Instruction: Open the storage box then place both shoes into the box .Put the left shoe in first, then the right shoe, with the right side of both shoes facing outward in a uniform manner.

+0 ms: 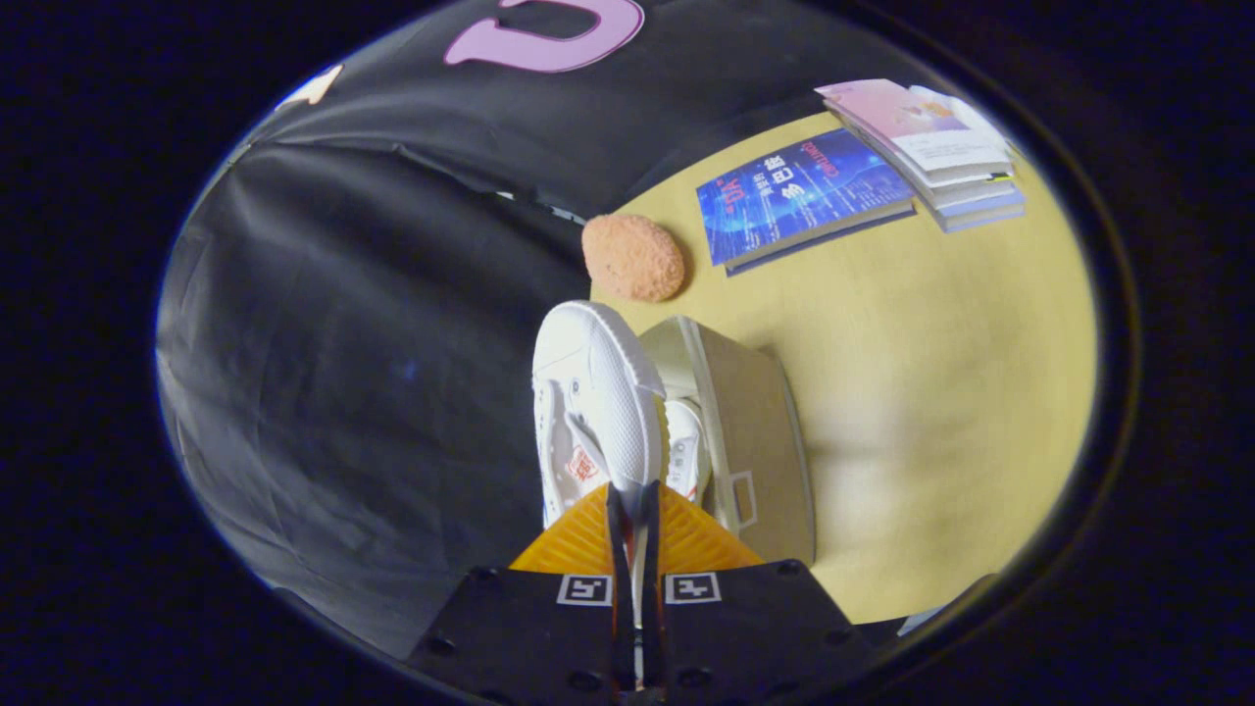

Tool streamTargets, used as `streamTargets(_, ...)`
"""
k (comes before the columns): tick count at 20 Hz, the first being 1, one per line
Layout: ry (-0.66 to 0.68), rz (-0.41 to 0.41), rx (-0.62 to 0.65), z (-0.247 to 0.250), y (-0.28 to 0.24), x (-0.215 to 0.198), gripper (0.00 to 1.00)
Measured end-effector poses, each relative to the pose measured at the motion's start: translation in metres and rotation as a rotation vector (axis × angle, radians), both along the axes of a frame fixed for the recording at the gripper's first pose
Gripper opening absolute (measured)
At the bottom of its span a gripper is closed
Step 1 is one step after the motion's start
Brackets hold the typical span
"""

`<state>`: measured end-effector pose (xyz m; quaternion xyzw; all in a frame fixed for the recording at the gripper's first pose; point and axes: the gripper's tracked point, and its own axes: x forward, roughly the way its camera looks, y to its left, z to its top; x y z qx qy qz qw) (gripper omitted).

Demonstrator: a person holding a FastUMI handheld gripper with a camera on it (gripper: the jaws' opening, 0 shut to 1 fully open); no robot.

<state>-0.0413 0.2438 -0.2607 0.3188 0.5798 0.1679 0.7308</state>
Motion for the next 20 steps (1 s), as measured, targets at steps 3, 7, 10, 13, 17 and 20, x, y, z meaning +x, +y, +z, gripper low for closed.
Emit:
streamTargets(3,0.014,0.021,-0.081,-0.018,-0.001,-0.01,0.05)
streamTargets(7,0.024,0.017,-0.138,-0.028,-0.003,-0.013,0.05)
streamTargets(10,0.041,0.016,-0.14,-0.028,0.0,-0.014,0.11)
streamTargets(13,0.048,0.008,-0.113,-0.025,0.007,-0.014,0.18)
streamTargets(17,0.03,-0.015,-0.129,-0.02,-0.006,-0.004,0.2)
streamTargets(20,0.018,-0.018,-0.129,-0.019,-0.011,-0.001,0.2)
